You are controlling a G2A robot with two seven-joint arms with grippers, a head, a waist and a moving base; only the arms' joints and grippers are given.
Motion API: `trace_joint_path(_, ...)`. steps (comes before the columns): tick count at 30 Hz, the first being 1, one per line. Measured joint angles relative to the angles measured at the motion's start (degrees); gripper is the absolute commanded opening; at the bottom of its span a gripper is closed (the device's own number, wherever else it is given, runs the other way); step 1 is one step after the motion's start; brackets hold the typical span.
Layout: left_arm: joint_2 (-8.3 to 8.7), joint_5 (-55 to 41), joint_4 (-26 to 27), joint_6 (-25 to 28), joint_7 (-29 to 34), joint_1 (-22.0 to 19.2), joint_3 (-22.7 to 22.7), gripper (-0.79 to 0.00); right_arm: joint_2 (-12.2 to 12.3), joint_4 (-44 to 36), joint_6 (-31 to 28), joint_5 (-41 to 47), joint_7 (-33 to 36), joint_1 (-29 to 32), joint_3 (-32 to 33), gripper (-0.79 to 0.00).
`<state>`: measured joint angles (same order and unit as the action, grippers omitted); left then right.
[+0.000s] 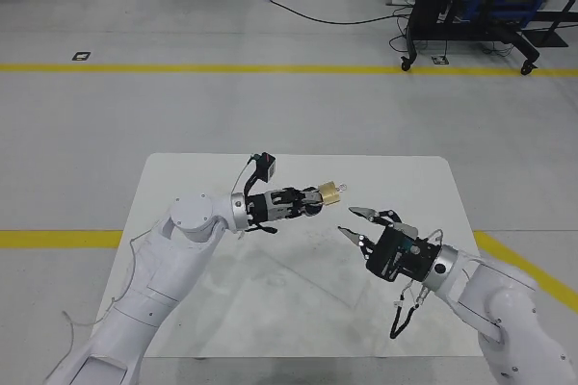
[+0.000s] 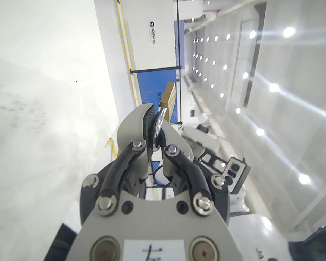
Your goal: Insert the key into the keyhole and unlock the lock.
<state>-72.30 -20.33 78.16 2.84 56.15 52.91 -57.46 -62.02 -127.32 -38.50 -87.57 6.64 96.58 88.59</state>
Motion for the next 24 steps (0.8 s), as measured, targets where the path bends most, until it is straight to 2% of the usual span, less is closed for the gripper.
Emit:
trace_joint_path(3, 0.45, 3.4, 0.7, 4.6, 2.7, 0.5, -0.2, -0.785, 0.1, 1.9, 2.6, -1.4, -3.7, 2.4, 3.0, -0.252)
trace_joint_path(7, 0.68, 4.5, 1.4, 6.4, 4.0, 1.1, -0.1, -0.785, 0.1, 4.8, 3.3, 0.3, -2.2, 2.1, 3.6, -0.185)
trace_joint_path(8, 0.7, 4.6, 1.5, 6.7, 4.0, 1.2, 0.0, -0.785, 0.2, 5.4, 2.5, 0.6, -1.1, 1.5, 3.0, -0.102)
trace_joint_path(10, 0.7, 4.4, 1.9, 7.8, 4.1, 1.3, 0.0, -0.785, 0.2, 6.3, 0.4, 0.1, 1.5, -0.4, 1.2, -0.028)
trace_joint_path(12, 0.7, 4.0, 2.0, 9.0, 4.2, 1.4, 0.0, -0.785, 0.2, 6.9, -0.7, -1.3, 3.8, -1.9, -0.9, -0.049)
trace_joint_path(16, 0.73, 3.5, 1.9, 9.9, 4.2, 1.5, -0.1, -0.785, 0.2, 7.7, -2.8, -3.7, 6.7, -4.8, -5.2, -0.172)
trace_joint_path(17, 0.74, 3.4, 1.9, 10.0, 4.3, 1.4, -0.1, -0.785, 0.2, 7.7, -3.0, -4.1, 6.9, -5.2, -5.7, -0.231)
trace_joint_path(18, 0.74, 3.3, 1.9, 10.0, 4.4, 1.4, 0.0, -0.785, 0.2, 7.8, -3.1, -4.4, 6.9, -5.5, -6.2, -0.323)
trace_joint_path(19, 0.75, 3.3, 1.8, 10.0, 4.4, 1.4, 0.0, -0.785, 0.3, 7.8, -3.2, -4.8, 6.8, -5.8, -6.6, -0.372)
trace_joint_path(20, 0.76, 3.4, 1.8, 10.0, 4.4, 1.4, 0.1, -0.785, 0.3, 7.8, -3.2, -5.1, 6.7, -5.9, -6.9, -0.388)
trace_joint_path(24, 0.77, 3.8, 1.5, 9.7, 4.3, 1.2, 0.4, -0.785, 0.4, 7.4, -3.3, -5.8, 6.1, -5.9, -7.4, -0.363)
